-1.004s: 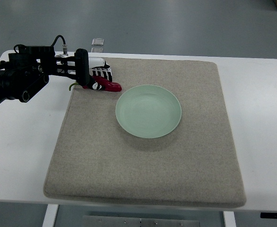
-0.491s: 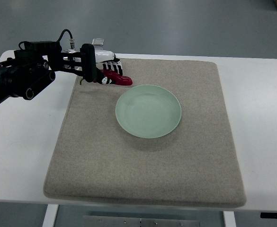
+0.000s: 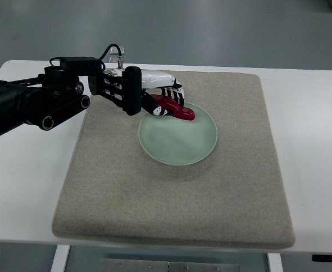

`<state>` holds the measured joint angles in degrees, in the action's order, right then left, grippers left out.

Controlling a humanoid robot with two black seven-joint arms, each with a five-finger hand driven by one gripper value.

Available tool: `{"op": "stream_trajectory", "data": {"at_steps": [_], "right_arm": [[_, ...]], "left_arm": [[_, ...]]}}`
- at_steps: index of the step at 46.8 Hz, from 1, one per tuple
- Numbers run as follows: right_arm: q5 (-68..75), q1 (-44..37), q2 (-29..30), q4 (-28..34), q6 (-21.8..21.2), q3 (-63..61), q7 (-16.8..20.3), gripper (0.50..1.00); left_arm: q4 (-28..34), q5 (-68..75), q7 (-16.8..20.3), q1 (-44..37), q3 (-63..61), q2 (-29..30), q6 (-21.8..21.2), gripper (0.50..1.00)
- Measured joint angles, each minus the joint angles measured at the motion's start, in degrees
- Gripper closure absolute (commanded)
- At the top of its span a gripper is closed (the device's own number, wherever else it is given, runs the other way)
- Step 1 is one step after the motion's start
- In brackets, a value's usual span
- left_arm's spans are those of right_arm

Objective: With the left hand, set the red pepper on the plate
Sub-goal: 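Carry the pepper with the left hand over the green plate and lower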

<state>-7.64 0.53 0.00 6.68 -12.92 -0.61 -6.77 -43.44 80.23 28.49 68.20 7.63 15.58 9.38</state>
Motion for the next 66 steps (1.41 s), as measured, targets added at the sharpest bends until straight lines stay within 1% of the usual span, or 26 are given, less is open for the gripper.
{"op": "stream_trajectory", "data": {"at_steps": [22, 25, 35, 39, 40, 43, 47, 52, 54, 56, 66], "right_arm": [[0.0, 0.0, 0.0, 0.0, 0.0, 0.0, 0.0, 0.572], [0.0, 0.0, 0.0, 0.0, 0.0, 0.0, 0.0, 0.572], [0.0, 0.0, 0.0, 0.0, 0.0, 0.0, 0.0, 0.572], [0.0, 0.0, 0.0, 0.0, 0.0, 0.0, 0.0, 0.572], [0.0, 0.0, 0.0, 0.0, 0.0, 0.0, 0.0, 0.572], [0.0, 0.0, 0.0, 0.0, 0.0, 0.0, 0.0, 0.572], [0.0, 0.0, 0.0, 0.0, 0.0, 0.0, 0.0, 0.572], [0.0, 0.0, 0.0, 0.0, 0.0, 0.0, 0.0, 0.572], [0.0, 0.0, 0.0, 0.0, 0.0, 0.0, 0.0, 0.572], [0.0, 0.0, 0.0, 0.0, 0.0, 0.0, 0.0, 0.572], [0.0, 0.0, 0.0, 0.0, 0.0, 0.0, 0.0, 0.572]], "left_arm": [[-0.4, 0.0, 0.1, -0.6, -0.2, -0.9, 0.3, 1.0], [-0.4, 0.0, 0.1, -0.6, -0.2, -1.1, 0.3, 0.99], [-0.4, -0.2, 0.1, -0.8, -0.3, -2.1, 0.3, 0.986], [-0.3, -0.2, 0.1, -0.8, -0.3, -2.3, 0.3, 0.947], [-0.3, -0.2, 0.0, -0.8, -0.3, -2.3, 0.3, 0.926], [-0.3, -0.2, 0.0, -0.8, -0.3, -2.3, 0.3, 0.836], [-0.3, -0.3, 0.0, -0.9, -0.3, -2.3, 0.3, 0.767], [-0.3, -0.4, 0.0, -1.2, -0.3, -2.5, 0.3, 0.707], [-0.3, -0.4, 0.0, -1.5, -0.3, -2.7, 0.2, 0.669], [-0.3, -0.4, 0.0, -1.6, -0.3, -3.0, 0.2, 0.658], [-0.4, -0.5, 0.0, -1.8, -0.3, -3.5, 0.2, 0.656]]}}
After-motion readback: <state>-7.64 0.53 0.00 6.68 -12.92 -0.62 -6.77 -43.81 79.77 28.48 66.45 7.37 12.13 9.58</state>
